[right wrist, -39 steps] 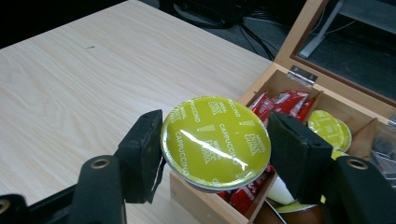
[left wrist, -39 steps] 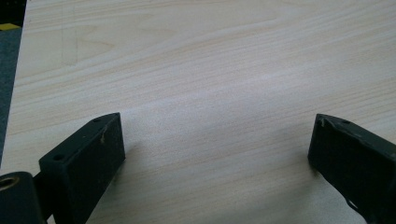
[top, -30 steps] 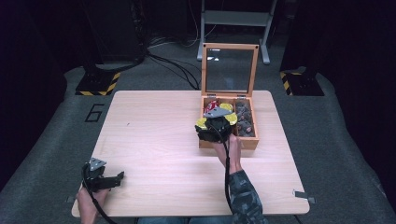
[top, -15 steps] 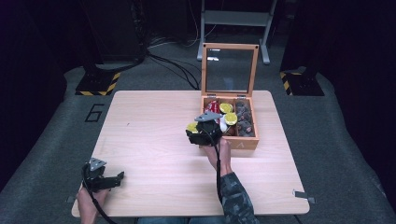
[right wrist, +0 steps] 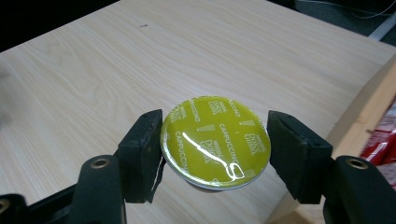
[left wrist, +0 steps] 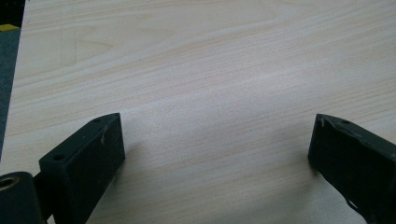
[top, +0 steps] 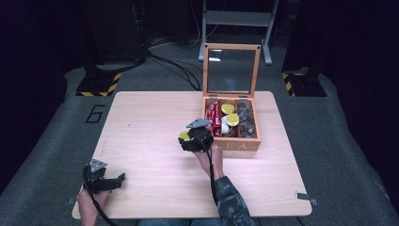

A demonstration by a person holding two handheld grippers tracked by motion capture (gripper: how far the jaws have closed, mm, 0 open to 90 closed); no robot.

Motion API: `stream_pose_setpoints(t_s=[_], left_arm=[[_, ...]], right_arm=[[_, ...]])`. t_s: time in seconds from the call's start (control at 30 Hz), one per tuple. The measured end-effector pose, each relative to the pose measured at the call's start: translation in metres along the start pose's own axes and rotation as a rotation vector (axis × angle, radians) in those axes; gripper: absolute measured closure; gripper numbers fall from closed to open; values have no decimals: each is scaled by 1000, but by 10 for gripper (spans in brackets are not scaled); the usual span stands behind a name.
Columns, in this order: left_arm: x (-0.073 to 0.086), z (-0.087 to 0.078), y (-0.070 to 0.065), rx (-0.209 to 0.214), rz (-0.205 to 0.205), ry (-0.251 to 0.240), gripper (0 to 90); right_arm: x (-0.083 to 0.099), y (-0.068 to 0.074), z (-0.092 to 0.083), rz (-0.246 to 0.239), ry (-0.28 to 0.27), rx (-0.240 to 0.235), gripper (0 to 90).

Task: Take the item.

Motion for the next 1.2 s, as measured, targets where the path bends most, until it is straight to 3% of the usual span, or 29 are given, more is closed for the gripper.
stream_pose_setpoints(t_s=[0.27,0.57,0.93,1.2], left_arm=[[0,0,0,2,-1,-2,36],[0,0,0,2,0,1,36],[0,0,0,2,1,1,36],[0,0,0,2,0,2,36]], right_arm=[[20,7,23,32,19,-27,374],[35,9,42,31,51,-36,374],[42,17,54,24,89,-27,373],[44,18,57,9,82,-30,371]])
Point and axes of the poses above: each handheld gripper's, and its own axes: z roughly forward along the jaws, x roughly out of its underside, y roughly to its left, the point moved 2 cm from there along z, roughly forward along the jaws, and after that the axes turned 11 degrees about -y, right-handed, at the moved point
